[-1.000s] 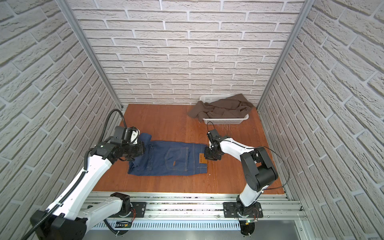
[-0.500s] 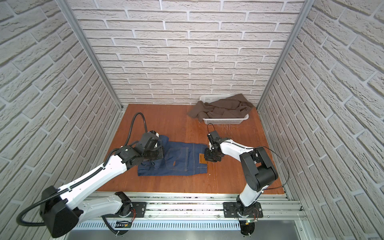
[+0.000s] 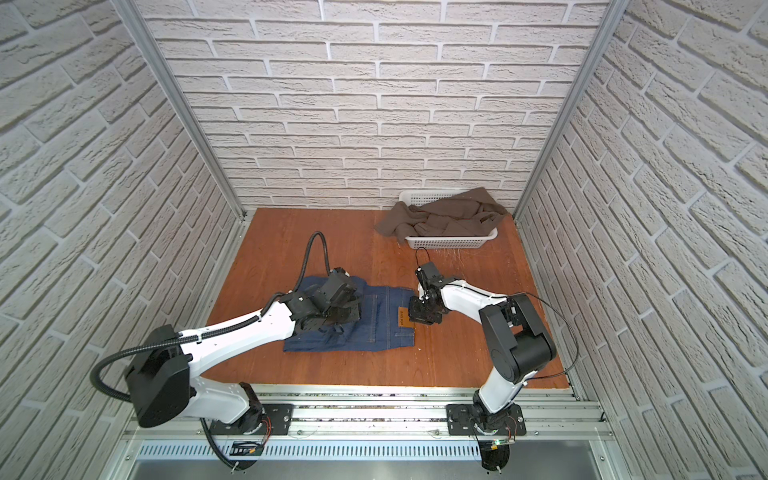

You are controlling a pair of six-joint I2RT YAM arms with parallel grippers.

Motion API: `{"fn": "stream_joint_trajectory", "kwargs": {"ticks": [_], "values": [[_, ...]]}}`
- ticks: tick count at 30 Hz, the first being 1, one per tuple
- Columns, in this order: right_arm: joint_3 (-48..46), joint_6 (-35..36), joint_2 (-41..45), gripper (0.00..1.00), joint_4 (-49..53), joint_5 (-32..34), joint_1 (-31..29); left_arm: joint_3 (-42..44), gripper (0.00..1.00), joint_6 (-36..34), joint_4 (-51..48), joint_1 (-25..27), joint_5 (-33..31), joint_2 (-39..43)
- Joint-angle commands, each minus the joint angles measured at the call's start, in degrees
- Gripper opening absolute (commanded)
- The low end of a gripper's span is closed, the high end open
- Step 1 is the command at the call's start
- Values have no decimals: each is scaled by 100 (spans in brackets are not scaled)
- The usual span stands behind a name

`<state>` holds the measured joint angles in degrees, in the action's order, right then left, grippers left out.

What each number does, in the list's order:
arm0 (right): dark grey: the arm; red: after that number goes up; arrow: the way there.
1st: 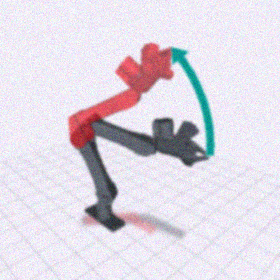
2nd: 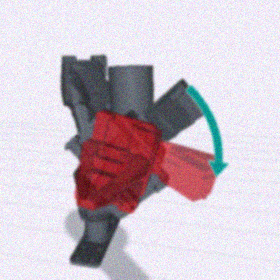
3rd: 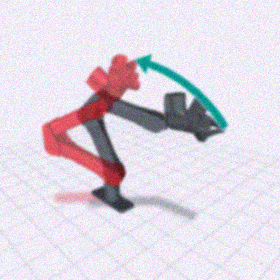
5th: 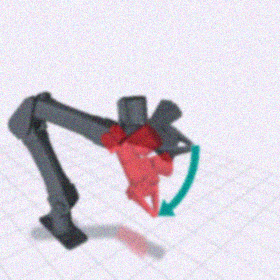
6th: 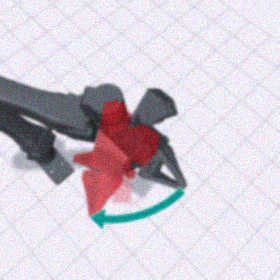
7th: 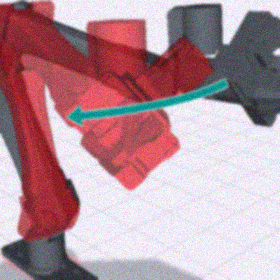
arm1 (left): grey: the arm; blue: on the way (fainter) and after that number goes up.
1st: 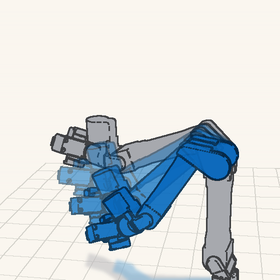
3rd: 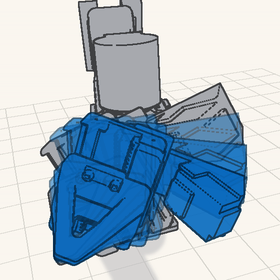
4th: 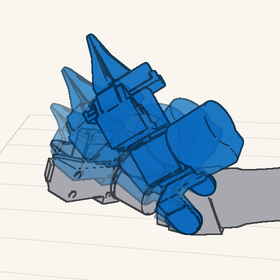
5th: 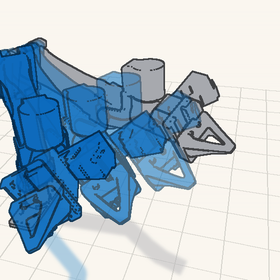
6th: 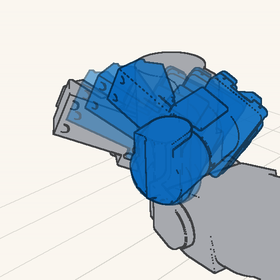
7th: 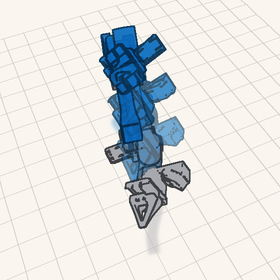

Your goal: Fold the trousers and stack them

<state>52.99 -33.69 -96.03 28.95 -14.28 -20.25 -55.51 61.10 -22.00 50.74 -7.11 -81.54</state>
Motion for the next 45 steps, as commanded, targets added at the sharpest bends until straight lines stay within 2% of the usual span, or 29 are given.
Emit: {"fn": "stream_joint_trajectory", "kwargs": {"ticks": [1,20,45], "values": [[-140,-58,-39,25,-91,-47,21,-324,0,147,463,144,-154,-61],[-140,-111,-74,25,-170,-157,21,-1144,0,236,814,561,275,-1288],[-88,-110,91,25,-47,-134,21,-1470,0,365,922,700,585,-2148]]}}
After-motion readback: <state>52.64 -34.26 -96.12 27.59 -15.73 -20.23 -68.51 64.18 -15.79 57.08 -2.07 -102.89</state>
